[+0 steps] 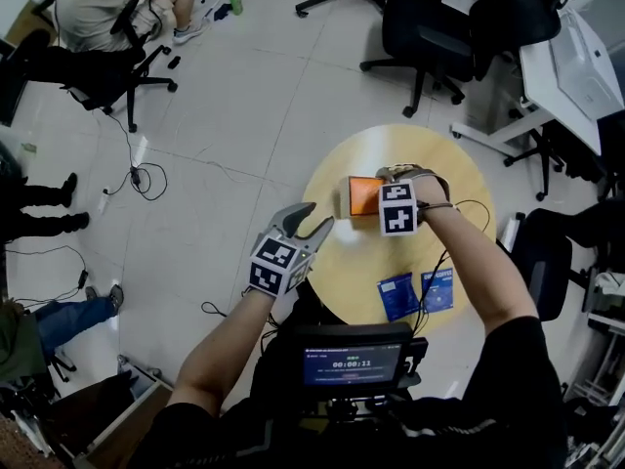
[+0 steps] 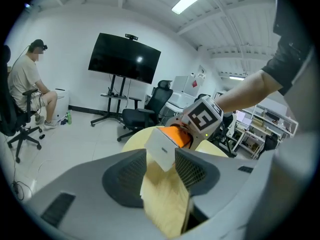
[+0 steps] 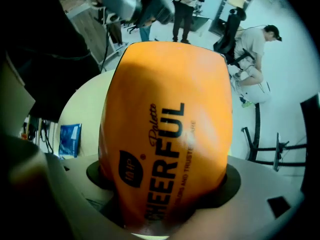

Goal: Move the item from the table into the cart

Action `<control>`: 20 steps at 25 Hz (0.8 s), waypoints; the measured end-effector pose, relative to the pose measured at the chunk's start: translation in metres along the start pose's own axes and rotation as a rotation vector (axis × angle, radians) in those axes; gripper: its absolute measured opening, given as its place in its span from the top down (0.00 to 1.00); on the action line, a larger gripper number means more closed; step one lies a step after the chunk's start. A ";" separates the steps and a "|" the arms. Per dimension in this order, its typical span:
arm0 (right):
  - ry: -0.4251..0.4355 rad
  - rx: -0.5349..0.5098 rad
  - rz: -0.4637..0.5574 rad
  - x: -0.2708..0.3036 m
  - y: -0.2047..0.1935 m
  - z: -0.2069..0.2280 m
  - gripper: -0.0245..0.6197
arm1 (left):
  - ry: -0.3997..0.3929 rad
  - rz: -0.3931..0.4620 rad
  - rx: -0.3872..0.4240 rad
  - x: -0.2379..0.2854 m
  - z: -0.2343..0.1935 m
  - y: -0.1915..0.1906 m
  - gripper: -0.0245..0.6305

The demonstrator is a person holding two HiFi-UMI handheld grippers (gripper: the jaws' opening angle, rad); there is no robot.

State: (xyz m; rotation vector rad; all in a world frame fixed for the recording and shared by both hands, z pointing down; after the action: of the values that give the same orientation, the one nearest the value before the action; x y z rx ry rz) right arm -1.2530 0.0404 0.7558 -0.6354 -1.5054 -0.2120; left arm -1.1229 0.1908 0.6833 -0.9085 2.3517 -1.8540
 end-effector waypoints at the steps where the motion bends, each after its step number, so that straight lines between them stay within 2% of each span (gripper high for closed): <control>1: -0.030 0.047 0.036 -0.015 0.001 -0.003 0.34 | -0.019 0.022 0.002 -0.004 0.009 0.006 0.66; 4: -0.128 0.159 0.129 -0.061 -0.001 -0.017 0.34 | -0.101 0.090 0.017 -0.012 0.040 0.027 0.68; 7: -0.214 0.231 0.178 -0.105 -0.015 -0.034 0.34 | -0.171 0.111 0.064 -0.011 0.076 0.047 0.70; 12: -0.285 0.378 0.309 -0.163 -0.039 -0.081 0.34 | -0.182 0.133 0.082 -0.018 0.132 0.065 0.72; 16: -0.431 0.548 0.408 -0.216 -0.065 -0.120 0.34 | -0.231 0.142 0.087 -0.024 0.176 0.072 0.73; 20: -0.562 0.659 0.492 -0.270 -0.088 -0.158 0.34 | -0.281 0.153 0.081 -0.026 0.224 0.080 0.75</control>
State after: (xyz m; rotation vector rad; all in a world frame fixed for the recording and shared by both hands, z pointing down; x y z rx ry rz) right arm -1.1848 -0.1804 0.5273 -0.5193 -1.7566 0.8737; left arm -1.0563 0.0141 0.5359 -0.8871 2.1007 -1.6314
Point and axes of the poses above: the fingertips, and each gripper's own axes: x forward along the fingers, z to its right, y out of its top, the point moved 8 cm from there along -x, backward along the fingers, and after that the axes turned 13 degrees about z, right-handed, at the moved point
